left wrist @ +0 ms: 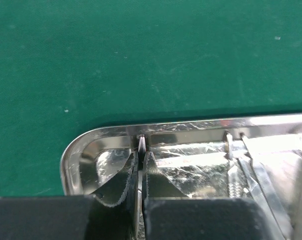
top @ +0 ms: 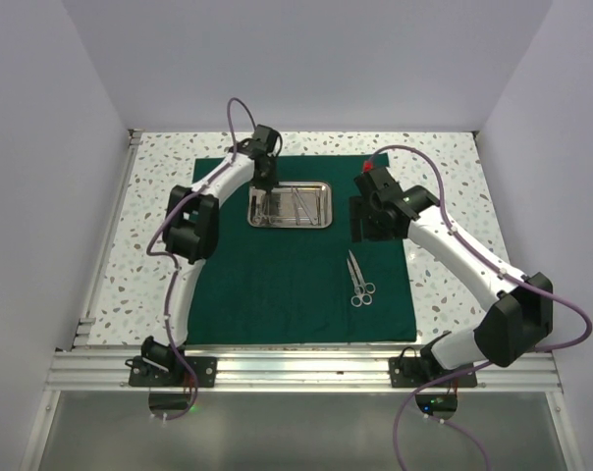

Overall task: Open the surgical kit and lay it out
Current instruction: Pick up the medical item from the container, then place the medical item in the surgical kit.

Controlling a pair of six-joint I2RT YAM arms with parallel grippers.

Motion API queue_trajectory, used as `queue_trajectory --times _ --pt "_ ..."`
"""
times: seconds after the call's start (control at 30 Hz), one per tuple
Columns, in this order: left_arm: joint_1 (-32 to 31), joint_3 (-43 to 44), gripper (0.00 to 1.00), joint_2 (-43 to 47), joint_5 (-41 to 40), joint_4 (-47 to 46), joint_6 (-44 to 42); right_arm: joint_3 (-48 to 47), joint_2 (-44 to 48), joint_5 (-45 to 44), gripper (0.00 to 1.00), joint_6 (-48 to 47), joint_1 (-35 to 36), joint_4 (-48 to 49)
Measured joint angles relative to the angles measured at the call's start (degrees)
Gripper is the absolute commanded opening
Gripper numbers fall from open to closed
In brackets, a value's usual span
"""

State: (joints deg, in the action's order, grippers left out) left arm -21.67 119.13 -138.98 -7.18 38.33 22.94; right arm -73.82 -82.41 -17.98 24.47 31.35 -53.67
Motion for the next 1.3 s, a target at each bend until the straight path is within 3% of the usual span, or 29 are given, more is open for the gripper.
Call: queue_trajectory --times 0.27,0.63,1.1,1.3 --pt "2.2 -4.1 0.0 5.7 11.7 -0.9 0.3 -7.9 -2.6 13.1 0.77 -2.8 -0.2 7.0" --pt "2.1 -4.4 0.0 13.9 18.9 -3.1 3.1 -18.0 -16.7 29.2 0.77 0.1 0.0 19.0" --pt "2.1 -9.7 0.0 20.2 22.1 -3.9 5.9 -26.5 -27.8 34.2 0.77 4.6 1.0 24.9" --pt "2.1 -9.8 0.0 22.6 22.6 -4.4 6.5 -28.6 -30.7 34.2 0.7 5.0 2.1 25.5"
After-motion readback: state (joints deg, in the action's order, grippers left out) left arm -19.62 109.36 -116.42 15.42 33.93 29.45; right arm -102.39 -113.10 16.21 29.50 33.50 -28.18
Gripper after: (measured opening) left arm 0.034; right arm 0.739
